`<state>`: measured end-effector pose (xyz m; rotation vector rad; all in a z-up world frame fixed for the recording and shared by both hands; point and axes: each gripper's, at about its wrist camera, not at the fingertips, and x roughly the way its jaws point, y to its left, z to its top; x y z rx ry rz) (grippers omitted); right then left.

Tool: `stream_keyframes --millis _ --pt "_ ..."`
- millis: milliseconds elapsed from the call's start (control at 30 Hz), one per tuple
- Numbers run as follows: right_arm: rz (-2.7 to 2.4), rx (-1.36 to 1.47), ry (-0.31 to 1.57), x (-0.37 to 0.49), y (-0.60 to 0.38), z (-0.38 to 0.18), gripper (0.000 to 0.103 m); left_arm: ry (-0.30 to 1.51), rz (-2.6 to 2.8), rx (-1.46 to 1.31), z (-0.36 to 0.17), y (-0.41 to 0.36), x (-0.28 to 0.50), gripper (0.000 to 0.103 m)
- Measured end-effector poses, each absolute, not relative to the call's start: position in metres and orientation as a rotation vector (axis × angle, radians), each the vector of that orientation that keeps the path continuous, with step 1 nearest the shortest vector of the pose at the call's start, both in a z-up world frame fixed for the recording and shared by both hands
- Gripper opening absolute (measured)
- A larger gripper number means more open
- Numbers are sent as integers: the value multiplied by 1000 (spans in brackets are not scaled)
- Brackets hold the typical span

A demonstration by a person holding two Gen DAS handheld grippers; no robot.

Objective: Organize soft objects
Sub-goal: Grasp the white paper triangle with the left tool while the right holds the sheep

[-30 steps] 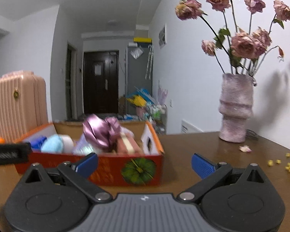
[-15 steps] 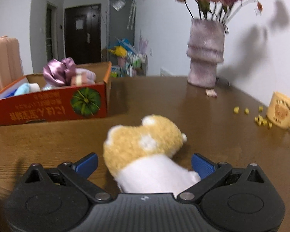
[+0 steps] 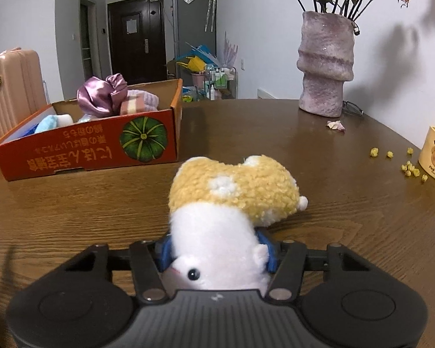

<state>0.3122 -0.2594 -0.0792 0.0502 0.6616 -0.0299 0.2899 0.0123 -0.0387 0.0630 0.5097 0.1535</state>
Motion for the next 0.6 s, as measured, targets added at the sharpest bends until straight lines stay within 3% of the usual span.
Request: stream_keyframes --millis 500,600 --pt "-16 34 613 310 -256 -73 54 677 160 7 -59 48 315 102" --pt "-14 32 609 309 -255 -73 54 682 145 19 -60 45 316 87"
